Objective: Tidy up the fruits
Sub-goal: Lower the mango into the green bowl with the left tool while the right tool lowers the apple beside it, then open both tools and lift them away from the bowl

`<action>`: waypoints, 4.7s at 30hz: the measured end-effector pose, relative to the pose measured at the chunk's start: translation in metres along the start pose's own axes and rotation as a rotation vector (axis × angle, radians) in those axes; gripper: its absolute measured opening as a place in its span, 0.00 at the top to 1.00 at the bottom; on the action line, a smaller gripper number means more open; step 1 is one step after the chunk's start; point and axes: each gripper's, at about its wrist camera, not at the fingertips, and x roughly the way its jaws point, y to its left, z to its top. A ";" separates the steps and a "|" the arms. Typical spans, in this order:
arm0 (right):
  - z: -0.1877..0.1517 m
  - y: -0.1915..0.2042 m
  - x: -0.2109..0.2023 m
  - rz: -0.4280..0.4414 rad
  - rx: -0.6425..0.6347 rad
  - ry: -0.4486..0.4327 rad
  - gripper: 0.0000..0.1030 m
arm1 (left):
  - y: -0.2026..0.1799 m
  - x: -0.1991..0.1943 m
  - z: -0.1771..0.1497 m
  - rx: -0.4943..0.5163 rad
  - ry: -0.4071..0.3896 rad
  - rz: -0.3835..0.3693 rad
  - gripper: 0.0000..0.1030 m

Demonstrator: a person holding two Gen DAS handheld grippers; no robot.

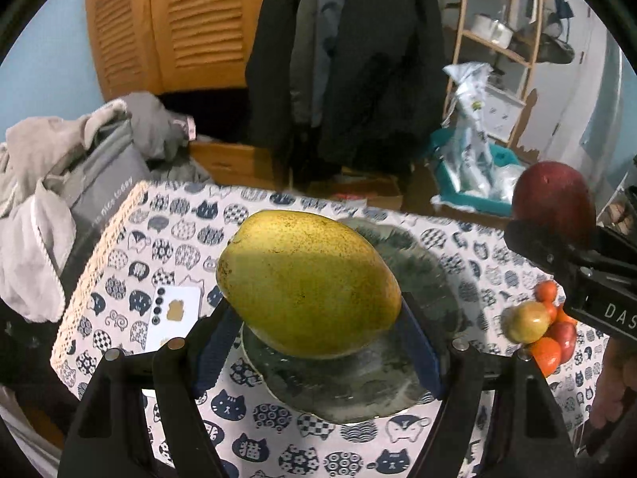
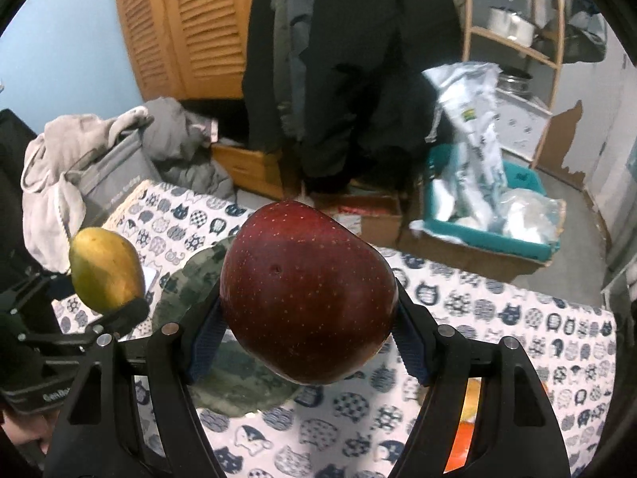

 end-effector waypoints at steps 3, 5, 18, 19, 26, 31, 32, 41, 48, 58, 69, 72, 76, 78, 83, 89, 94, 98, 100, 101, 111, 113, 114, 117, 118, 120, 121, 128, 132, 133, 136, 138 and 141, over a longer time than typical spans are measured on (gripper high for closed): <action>0.001 0.009 0.020 0.015 -0.001 0.036 0.27 | 0.007 0.018 -0.004 -0.006 0.040 0.015 0.23; 0.001 0.015 0.034 0.021 -0.008 0.064 0.27 | 0.012 0.030 -0.007 -0.016 0.066 0.019 0.23; -0.014 0.031 0.099 0.057 -0.015 0.206 0.27 | 0.021 0.097 -0.024 -0.033 0.225 0.012 0.23; -0.016 0.032 0.103 0.057 -0.019 0.215 0.27 | 0.021 0.100 -0.025 -0.035 0.235 0.011 0.23; -0.025 0.027 0.117 0.047 -0.008 0.258 0.27 | 0.021 0.118 -0.033 -0.052 0.297 0.002 0.23; -0.029 0.021 0.121 0.043 0.009 0.276 0.27 | 0.019 0.127 -0.037 -0.052 0.329 -0.004 0.23; -0.029 0.021 0.122 0.044 0.010 0.277 0.27 | 0.018 0.128 -0.038 -0.051 0.334 -0.005 0.23; -0.029 0.017 0.120 0.049 0.027 0.273 0.27 | 0.009 0.133 -0.036 -0.024 0.327 0.001 0.24; -0.026 0.016 0.122 0.055 0.037 0.280 0.27 | 0.017 0.114 -0.029 -0.029 0.302 0.017 0.22; -0.035 0.035 0.149 0.076 -0.015 0.370 0.27 | 0.051 0.091 -0.032 -0.123 0.277 0.033 0.22; -0.054 0.056 0.171 0.062 -0.091 0.467 0.27 | 0.068 0.091 -0.041 -0.148 0.300 0.056 0.22; -0.056 0.058 0.173 0.051 -0.109 0.477 0.27 | 0.069 0.091 -0.042 -0.155 0.303 0.055 0.22; -0.058 0.061 0.176 0.060 -0.124 0.492 0.27 | 0.069 0.088 -0.040 -0.153 0.299 0.053 0.22; -0.061 0.063 0.179 0.062 -0.134 0.508 0.26 | 0.070 0.087 -0.040 -0.156 0.297 0.055 0.22; -0.052 0.066 0.171 0.081 -0.128 0.457 0.21 | 0.073 0.083 -0.038 -0.171 0.292 0.048 0.22; -0.036 0.063 0.152 0.096 -0.086 0.394 0.21 | 0.075 0.071 -0.033 -0.179 0.269 0.039 0.22; -0.015 0.054 0.119 0.081 -0.059 0.303 0.21 | 0.071 0.057 -0.026 -0.178 0.240 0.017 0.22; -0.001 0.043 0.087 0.051 -0.044 0.230 0.21 | 0.062 0.044 -0.020 -0.168 0.213 -0.004 0.22; 0.005 0.040 0.070 0.033 -0.050 0.191 0.21 | 0.056 0.036 -0.016 -0.158 0.196 -0.014 0.22; 0.006 0.038 0.061 0.023 -0.052 0.169 0.21 | 0.053 0.033 -0.015 -0.153 0.188 -0.018 0.22; 0.014 0.022 -0.016 -0.065 -0.059 0.003 0.21 | 0.023 -0.020 0.000 -0.091 0.071 -0.054 0.19; 0.013 0.017 -0.033 -0.079 -0.056 -0.034 0.21 | 0.019 -0.032 0.003 -0.089 0.040 -0.059 0.16; 0.013 0.016 -0.038 -0.083 -0.055 -0.044 0.21 | 0.017 -0.039 0.004 -0.087 0.018 -0.061 0.15; 0.011 0.009 -0.057 -0.101 -0.048 -0.083 0.21 | 0.012 -0.057 0.009 -0.078 -0.025 -0.061 0.15; 0.010 0.007 -0.064 -0.105 -0.045 -0.095 0.21 | 0.010 -0.061 0.009 -0.077 -0.037 -0.063 0.15; 0.007 0.001 -0.076 -0.106 -0.042 -0.115 0.21 | 0.005 -0.071 0.011 -0.072 -0.061 -0.071 0.13; 0.005 -0.002 -0.084 -0.110 -0.041 -0.126 0.21 | 0.003 -0.074 0.011 -0.069 -0.070 -0.075 0.13; -0.010 -0.026 -0.124 -0.137 -0.025 -0.181 0.21 | -0.022 -0.100 0.014 -0.023 -0.133 -0.089 0.09; -0.017 -0.039 -0.139 -0.150 -0.011 -0.205 0.21 | -0.035 -0.114 0.014 0.003 -0.173 -0.091 0.07; -0.020 -0.044 -0.144 -0.156 -0.005 -0.211 0.21 | -0.038 -0.117 0.014 0.009 -0.182 -0.089 0.05; -0.026 -0.055 -0.154 -0.162 0.014 -0.219 0.21 | -0.050 -0.124 0.013 0.031 -0.206 -0.093 0.02; -0.031 -0.066 -0.162 -0.172 0.029 -0.227 0.21 | -0.059 -0.128 0.013 0.050 -0.216 -0.097 0.02; -0.037 -0.078 -0.170 -0.195 0.036 -0.235 0.21 | -0.072 -0.131 0.014 0.071 -0.216 -0.111 0.01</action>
